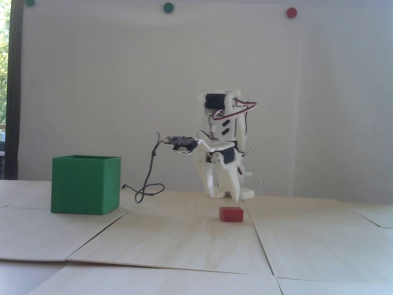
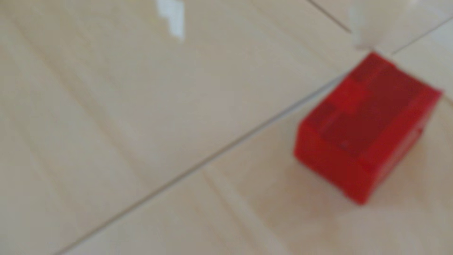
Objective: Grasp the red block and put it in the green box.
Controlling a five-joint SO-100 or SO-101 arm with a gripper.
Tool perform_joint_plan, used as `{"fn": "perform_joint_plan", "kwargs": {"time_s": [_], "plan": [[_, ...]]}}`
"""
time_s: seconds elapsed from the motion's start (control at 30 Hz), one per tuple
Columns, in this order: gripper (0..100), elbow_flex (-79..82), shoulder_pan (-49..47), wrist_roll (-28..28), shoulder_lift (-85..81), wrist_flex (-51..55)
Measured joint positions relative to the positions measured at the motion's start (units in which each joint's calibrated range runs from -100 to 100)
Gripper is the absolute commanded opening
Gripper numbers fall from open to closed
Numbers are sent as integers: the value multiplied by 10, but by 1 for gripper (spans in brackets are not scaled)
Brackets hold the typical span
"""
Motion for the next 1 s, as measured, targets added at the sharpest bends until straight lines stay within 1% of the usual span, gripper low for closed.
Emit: {"fn": "perform_joint_plan", "kwargs": {"time_s": [0.07, 0.2, 0.27, 0.47, 0.7, 1.0], "plan": [[36, 1, 9, 2, 0, -16], [36, 1, 29, 2, 0, -86], [36, 1, 31, 13, 0, -102], [36, 1, 21, 34, 0, -127], [36, 5, -9, 35, 19, -178], [36, 6, -40, 35, 59, -182]]}}
